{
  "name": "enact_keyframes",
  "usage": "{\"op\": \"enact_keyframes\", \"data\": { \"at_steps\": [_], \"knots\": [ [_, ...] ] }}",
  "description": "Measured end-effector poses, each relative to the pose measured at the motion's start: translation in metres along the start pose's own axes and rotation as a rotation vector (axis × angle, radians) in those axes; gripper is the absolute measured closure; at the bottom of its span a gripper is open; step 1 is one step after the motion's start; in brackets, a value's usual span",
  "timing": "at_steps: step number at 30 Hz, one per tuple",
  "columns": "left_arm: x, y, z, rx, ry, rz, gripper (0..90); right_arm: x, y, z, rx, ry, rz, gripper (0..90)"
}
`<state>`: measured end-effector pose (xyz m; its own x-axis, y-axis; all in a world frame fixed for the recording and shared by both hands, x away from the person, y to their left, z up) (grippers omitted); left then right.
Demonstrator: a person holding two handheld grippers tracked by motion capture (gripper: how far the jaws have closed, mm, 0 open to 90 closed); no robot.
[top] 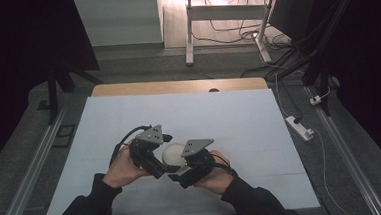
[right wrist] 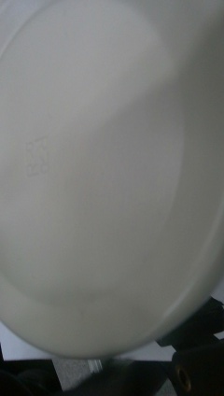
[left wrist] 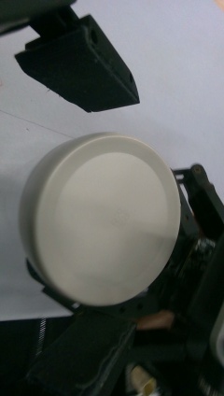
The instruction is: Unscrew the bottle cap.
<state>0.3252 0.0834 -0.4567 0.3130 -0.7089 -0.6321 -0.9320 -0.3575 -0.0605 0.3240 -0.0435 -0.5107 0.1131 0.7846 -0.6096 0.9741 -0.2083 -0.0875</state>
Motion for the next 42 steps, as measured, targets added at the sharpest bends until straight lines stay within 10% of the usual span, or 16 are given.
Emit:
{"op": "enact_keyframes", "data": {
  "at_steps": [8,14,26,36,42],
  "knots": [
    [-0.001,0.012,0.006,0.159,-0.033,0.13,1.8,0.003,-0.016,-0.003,-0.057,0.0,-0.079,6.6],
    [-0.001,0.014,0.007,0.173,-0.024,0.139,7.3,0.002,-0.022,-0.006,-0.082,0.01,-0.103,6.6],
    [0.012,0.009,0.005,0.033,-0.051,0.026,7.4,0.002,-0.008,-0.001,-0.02,-0.015,-0.016,6.6],
    [0.023,0.011,-0.006,-0.138,-0.096,-0.164,7.6,-0.001,0.004,0.001,0.046,-0.009,0.058,6.6],
    [0.025,0.011,-0.007,-0.126,-0.096,-0.151,6.0,-0.002,0.005,0.002,0.049,-0.008,0.055,6.6]
  ]
}}
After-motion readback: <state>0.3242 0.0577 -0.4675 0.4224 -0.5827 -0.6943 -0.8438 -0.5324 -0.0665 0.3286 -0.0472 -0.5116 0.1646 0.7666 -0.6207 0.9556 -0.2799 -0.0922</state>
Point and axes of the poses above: each handheld gripper's, and its own axes: x roughly forward along the jaws, z roughly out of its underside, y roughly to its right, the point moved 5 cm from there along x, roughly forward along the jaws, and after that the axes turned 9 degrees about -z, right-handed, at the moved point
